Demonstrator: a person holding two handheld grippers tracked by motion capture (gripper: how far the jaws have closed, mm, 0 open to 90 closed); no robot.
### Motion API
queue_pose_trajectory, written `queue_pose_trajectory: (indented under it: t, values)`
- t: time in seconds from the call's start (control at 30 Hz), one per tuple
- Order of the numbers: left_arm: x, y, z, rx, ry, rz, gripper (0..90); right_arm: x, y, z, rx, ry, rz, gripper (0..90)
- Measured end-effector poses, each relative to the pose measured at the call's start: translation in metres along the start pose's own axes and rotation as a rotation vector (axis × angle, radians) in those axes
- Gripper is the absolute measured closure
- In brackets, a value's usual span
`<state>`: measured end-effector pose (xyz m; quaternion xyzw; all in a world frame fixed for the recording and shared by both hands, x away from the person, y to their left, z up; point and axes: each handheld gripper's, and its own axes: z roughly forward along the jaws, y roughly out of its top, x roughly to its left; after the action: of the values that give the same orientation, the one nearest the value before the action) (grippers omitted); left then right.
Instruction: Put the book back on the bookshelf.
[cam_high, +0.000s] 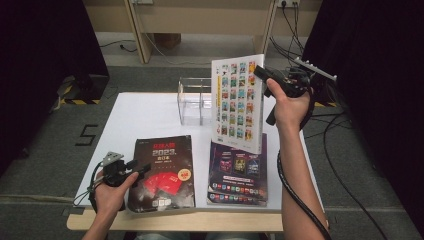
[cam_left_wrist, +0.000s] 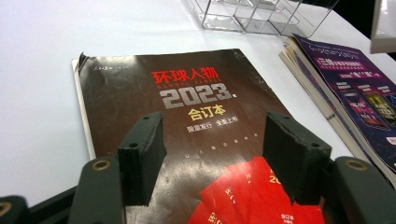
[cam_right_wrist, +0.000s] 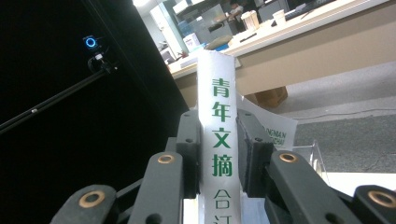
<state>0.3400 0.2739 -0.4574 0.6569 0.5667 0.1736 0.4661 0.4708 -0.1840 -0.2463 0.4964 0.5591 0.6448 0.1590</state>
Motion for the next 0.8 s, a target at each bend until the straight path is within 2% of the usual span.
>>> queue_pose_trajectory:
  t: [0.07,0.27,0.37,0.47,0.53,0.57,0.6,0.63,0.67,0.8]
  values:
    - [0.0,0.0,0.0,-0.001,0.0,-0.001,38.0,-0.001,0.0,0.002,0.002,0.001,0.008,73.8]
    - [0.002,0.0,0.0,0.002,0.003,-0.003,37.9,-0.017,0.0,0.018,0.005,-0.05,0.015,73.8]
    - [0.003,0.0,0.001,0.002,0.001,-0.007,37.8,-0.019,0.001,0.022,-0.005,-0.099,-0.027,73.8]
    - [0.003,0.0,0.004,0.006,0.001,-0.009,37.7,-0.018,0.002,0.026,-0.006,-0.127,-0.059,73.7]
    - [0.003,-0.001,0.005,0.009,0.0,-0.006,37.6,-0.015,0.0,0.029,-0.01,-0.168,-0.106,73.7]
    - [0.003,-0.001,0.005,0.009,0.0,-0.006,37.6,-0.015,0.0,0.029,-0.01,-0.168,-0.106,73.7]
    - [0.003,-0.001,0.005,0.013,-0.002,-0.002,37.6,-0.01,-0.002,0.033,-0.014,-0.199,-0.147,73.8]
    - [0.003,-0.001,0.005,0.013,-0.002,-0.002,37.6,-0.01,-0.002,0.033,-0.014,-0.199,-0.147,73.8]
    - [0.002,-0.001,0.005,0.013,-0.002,-0.002,37.5,-0.007,-0.003,0.038,-0.013,-0.214,-0.167,73.8]
    - [0.002,-0.001,0.004,0.007,-0.004,-0.006,37.5,-0.003,-0.002,0.049,-0.012,-0.233,-0.172,73.8]
